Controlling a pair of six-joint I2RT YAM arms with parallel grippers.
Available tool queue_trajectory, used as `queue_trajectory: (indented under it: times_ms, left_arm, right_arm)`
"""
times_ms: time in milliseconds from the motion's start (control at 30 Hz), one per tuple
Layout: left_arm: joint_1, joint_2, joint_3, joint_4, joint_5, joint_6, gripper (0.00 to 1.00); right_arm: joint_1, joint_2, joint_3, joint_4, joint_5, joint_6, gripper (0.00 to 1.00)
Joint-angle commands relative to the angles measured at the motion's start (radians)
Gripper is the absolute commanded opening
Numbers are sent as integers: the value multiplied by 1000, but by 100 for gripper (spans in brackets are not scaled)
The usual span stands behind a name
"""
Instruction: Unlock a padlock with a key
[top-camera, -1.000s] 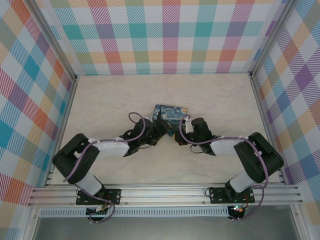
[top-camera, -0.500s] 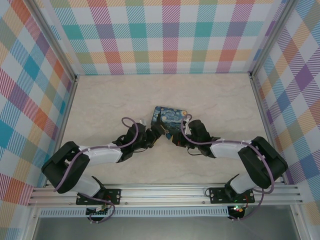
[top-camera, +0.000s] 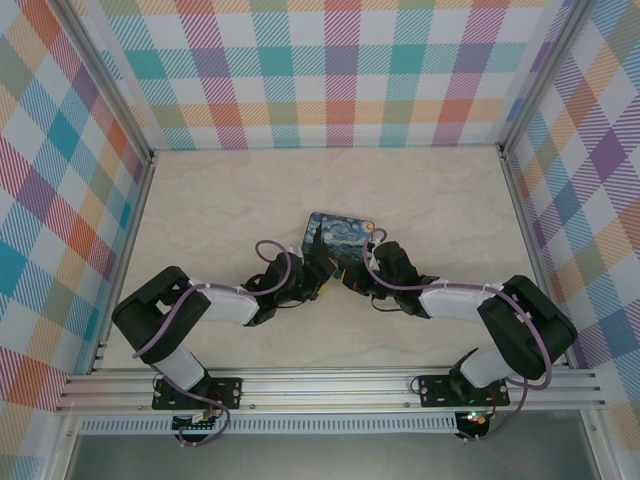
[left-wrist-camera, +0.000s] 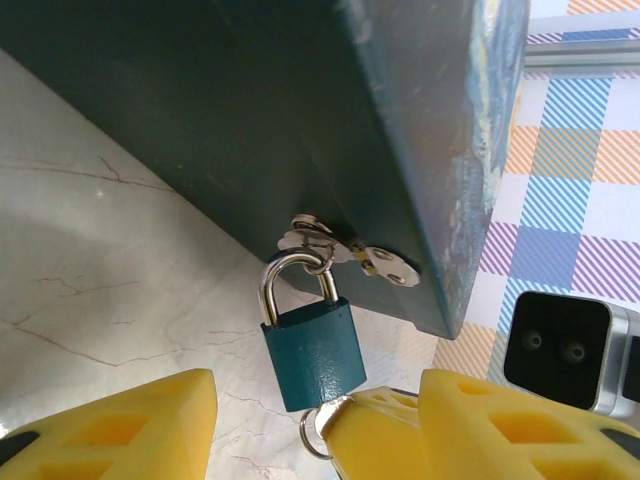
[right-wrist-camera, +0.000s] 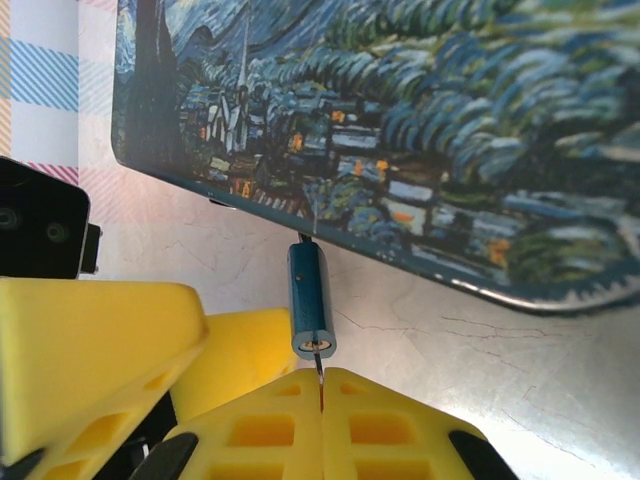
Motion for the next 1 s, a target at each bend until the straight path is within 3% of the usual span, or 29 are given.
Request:
queue_trajectory:
  times_ms: [0, 567, 833, 967]
  left_arm:
    - [-17, 30, 31, 55, 5, -35, 55]
    - [-23, 92, 64, 113, -18, -92, 38]
    - [-23, 97, 64, 114, -35, -117, 37]
    - [-23, 96, 60, 118, -39, -119, 27]
  right_arm:
    - [11, -4, -12, 32, 11, 19, 7]
    - [26, 11, -22, 64, 33, 38, 8]
    - [28, 27, -23, 64, 33, 60, 8]
    - [28, 31, -25, 67, 37, 68, 8]
